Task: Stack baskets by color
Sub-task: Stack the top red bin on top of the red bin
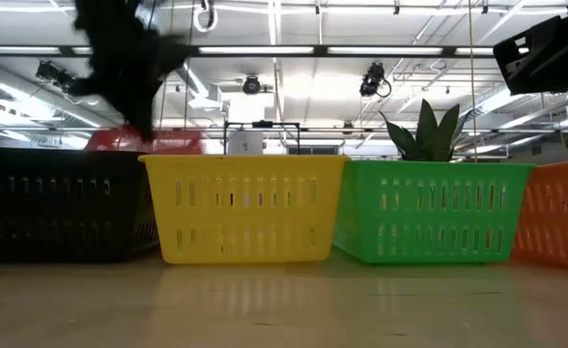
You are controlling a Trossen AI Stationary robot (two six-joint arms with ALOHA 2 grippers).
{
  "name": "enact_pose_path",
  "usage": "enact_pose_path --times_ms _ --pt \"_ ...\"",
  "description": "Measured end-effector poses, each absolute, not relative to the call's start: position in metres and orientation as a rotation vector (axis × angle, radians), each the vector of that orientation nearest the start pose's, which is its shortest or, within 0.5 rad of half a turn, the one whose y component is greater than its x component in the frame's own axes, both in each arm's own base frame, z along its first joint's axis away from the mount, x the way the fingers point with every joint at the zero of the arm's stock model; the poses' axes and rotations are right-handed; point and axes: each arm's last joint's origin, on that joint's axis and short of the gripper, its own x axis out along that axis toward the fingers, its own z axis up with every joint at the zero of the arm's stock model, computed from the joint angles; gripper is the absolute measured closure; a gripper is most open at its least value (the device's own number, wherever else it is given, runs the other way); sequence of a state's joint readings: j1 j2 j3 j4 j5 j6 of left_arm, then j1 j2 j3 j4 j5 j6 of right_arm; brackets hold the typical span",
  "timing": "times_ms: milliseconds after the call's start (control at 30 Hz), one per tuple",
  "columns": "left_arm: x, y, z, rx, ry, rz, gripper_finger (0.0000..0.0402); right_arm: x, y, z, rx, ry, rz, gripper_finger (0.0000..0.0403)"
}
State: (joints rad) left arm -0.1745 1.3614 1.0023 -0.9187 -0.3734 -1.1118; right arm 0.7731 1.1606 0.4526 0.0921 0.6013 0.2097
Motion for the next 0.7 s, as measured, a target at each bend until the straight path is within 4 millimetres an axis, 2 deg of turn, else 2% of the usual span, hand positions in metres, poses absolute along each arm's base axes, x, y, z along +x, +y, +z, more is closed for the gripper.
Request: enact_pose_path --times_ms 167,300,433,500,700 --pt "0.259 -0.064 0.309 -0.65 0.806 0.79 0.0386 0.165 0.138 0.179 -0.18 0.492 0.113 0.0307" --pt "0.262 -0.095 0.335 -0.713 0.908 0.862 0.0386 0.165 0.138 0.179 -0.179 0.49 0.114 0.0307" --pt "0.265 -0.126 0.343 -0.81 1.07 0.958 0.0386 0.165 0.139 0.179 -0.179 0.488 0.118 0.0307" --pt "0.268 -0.142 0.342 -0.859 1.08 0.97 0.0387 0.165 0.139 0.179 -0.179 0.488 0.119 0.0307" --pt "0.257 -0.175 0.318 -0.982 1.175 1.071 0.0387 0.165 0.139 0.179 -0.179 0.487 0.119 0.0307"
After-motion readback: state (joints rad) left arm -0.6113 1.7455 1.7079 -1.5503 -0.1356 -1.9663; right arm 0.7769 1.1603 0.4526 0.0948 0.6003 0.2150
